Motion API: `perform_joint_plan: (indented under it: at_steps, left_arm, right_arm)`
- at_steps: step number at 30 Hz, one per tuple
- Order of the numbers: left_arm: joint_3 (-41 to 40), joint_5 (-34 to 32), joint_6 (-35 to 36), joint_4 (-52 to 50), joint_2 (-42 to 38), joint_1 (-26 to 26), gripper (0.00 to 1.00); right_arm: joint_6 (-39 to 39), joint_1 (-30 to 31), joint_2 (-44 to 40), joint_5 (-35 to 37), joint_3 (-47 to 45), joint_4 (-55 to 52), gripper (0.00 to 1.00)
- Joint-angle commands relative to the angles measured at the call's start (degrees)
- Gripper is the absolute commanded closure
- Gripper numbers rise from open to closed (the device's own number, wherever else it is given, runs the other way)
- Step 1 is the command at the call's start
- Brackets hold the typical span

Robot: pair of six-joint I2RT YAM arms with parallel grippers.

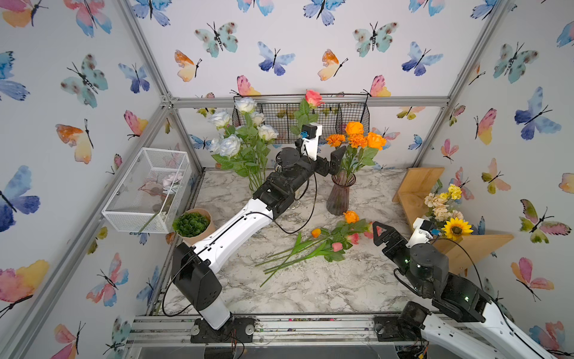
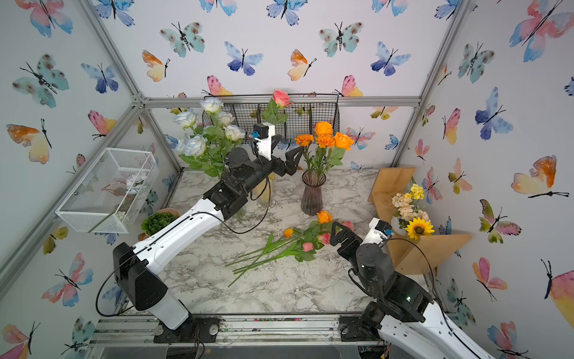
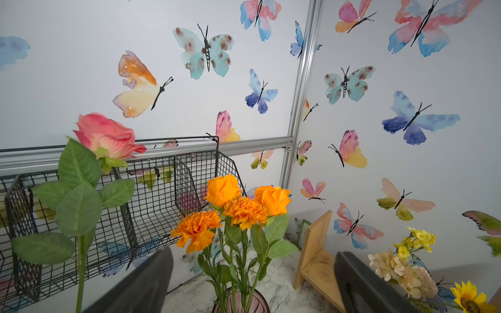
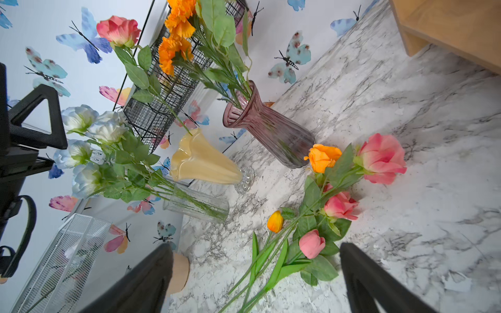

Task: Arrange the flowers in different vases according to their colors
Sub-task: Insert the flower into the vase, then pick up the flower at the center of the board.

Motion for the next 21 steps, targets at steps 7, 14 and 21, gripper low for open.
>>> perform_joint_plan:
  at_steps: [7, 14, 21]
  left_arm:
    - [-10.8, -4.2, -1.5, -6.4, -12.2, -0.6, 0.01]
    - [-26.7, -3.8, -4.0, -15.7, -25.1, -0.7, 0.01]
    - [-38.0, -7.1, -7.7, -21.3, -28.4, -7.1, 0.01]
  right_arm:
    - [-0.4, 0.1, 5.1, -8.1, 1.4, -4.5, 0.02]
    - [1.9, 0.1, 9.2, -16.9, -2.9, -1.5, 0.02]
    - [5.6, 0.1, 7.4, -21.6, -14.4, 9.6, 0.02]
